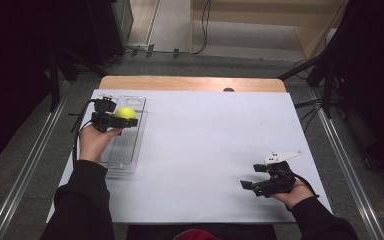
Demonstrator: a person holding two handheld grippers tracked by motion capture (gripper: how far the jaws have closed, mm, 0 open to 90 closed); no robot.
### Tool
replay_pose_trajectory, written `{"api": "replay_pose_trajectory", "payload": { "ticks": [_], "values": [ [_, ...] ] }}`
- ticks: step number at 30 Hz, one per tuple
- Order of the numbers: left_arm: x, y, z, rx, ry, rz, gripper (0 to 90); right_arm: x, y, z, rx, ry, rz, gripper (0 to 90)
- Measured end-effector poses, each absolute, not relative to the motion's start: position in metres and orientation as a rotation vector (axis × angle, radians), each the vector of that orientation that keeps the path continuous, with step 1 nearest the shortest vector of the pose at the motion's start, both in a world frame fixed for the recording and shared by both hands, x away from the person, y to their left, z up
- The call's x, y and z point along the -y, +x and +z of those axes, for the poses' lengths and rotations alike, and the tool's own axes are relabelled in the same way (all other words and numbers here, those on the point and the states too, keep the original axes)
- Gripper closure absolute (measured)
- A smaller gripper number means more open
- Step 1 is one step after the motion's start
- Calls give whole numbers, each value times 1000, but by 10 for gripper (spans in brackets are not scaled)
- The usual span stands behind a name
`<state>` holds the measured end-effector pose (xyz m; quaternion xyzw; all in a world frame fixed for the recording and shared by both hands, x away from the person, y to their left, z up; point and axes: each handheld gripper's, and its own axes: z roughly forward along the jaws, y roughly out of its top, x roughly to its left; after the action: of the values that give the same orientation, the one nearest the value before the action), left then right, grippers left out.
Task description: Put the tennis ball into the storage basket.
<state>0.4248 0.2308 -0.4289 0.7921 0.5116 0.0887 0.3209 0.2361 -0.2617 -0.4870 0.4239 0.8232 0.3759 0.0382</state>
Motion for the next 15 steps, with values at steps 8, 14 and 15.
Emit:
{"api": "replay_pose_trajectory", "payload": {
  "ticks": [8, 14, 15],
  "values": [
    [-232, 426, -433, -1352, 2086, 228, 253, 262, 236, -487, -2526, 1300, 1152, 139],
    [-232, 426, -434, -1355, 2093, 225, 253, 262, 236, -487, -2526, 1300, 1152, 139],
    [-232, 426, -434, -1355, 2094, 225, 252, 262, 236, -487, -2526, 1300, 1153, 139]
  ]
}}
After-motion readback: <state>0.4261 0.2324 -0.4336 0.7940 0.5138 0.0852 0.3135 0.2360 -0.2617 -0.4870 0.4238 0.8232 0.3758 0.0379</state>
